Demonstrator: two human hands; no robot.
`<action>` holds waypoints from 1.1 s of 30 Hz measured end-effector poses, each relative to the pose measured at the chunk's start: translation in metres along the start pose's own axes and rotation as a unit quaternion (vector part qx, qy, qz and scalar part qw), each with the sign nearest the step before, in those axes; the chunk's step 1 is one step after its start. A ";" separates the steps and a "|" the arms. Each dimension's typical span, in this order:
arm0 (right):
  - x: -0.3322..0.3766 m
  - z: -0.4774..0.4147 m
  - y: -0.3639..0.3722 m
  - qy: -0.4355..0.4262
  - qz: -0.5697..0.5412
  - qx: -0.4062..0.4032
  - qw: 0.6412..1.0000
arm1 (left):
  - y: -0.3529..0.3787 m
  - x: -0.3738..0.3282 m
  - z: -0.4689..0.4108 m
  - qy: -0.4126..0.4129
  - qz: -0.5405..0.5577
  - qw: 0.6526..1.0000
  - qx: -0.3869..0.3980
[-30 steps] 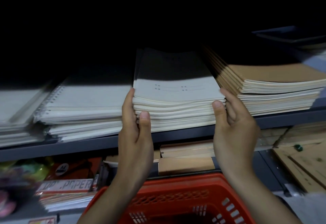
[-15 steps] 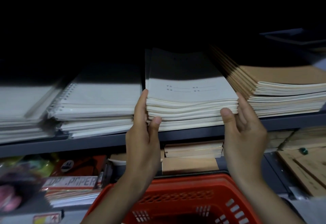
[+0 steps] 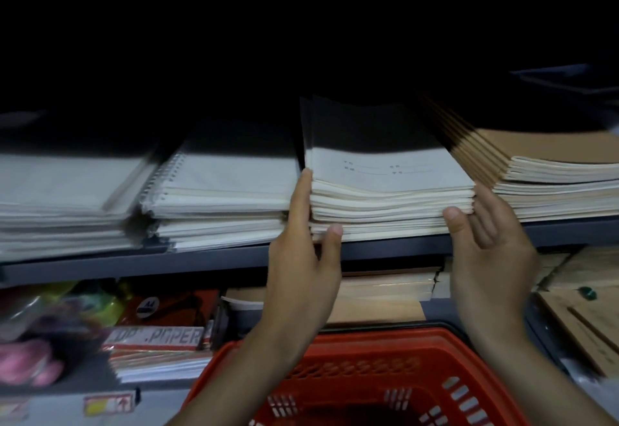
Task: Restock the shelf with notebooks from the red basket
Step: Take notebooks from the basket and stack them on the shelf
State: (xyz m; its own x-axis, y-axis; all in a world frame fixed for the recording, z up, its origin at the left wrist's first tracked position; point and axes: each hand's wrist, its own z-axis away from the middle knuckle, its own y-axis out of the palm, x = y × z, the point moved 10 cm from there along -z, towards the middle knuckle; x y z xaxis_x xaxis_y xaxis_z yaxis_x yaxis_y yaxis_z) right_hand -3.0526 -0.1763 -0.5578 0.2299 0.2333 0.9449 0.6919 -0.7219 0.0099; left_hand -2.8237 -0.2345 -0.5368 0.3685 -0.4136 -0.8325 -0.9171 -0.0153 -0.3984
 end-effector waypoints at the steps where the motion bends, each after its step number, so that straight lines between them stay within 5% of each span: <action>1: 0.003 0.009 -0.003 -0.002 0.013 -0.002 1.000 | -0.010 -0.003 0.005 0.002 -0.011 1.000 0.002; 5: 0.031 0.060 -0.003 -0.053 0.067 -0.014 0.996 | -0.110 -0.005 0.023 0.040 -0.021 0.981 -0.188; 9: 0.043 0.114 0.087 -0.024 0.101 0.164 0.981 | -0.177 0.032 0.022 -0.011 0.048 0.951 -0.306; 17: 0.047 0.123 0.168 0.041 0.057 0.154 0.985 | -0.161 0.080 0.029 -0.134 0.050 0.974 -0.175; 24: 0.044 0.113 0.188 0.070 0.073 0.180 0.978 | -0.156 0.084 0.004 -0.107 0.104 0.985 -0.088; 33: 0.039 0.115 0.192 0.052 0.135 0.134 0.980 | -0.162 0.087 -0.002 -0.098 0.096 0.986 -0.095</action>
State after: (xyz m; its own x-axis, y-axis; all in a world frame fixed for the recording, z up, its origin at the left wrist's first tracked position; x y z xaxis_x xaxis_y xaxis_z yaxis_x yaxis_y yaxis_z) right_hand -2.8325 -0.2306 -0.5567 0.3679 -0.0207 0.9296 0.7737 -0.5478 -0.3184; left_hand -2.6433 -0.2701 -0.5439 0.1898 -0.2413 -0.9517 -0.9780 -0.1324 -0.1614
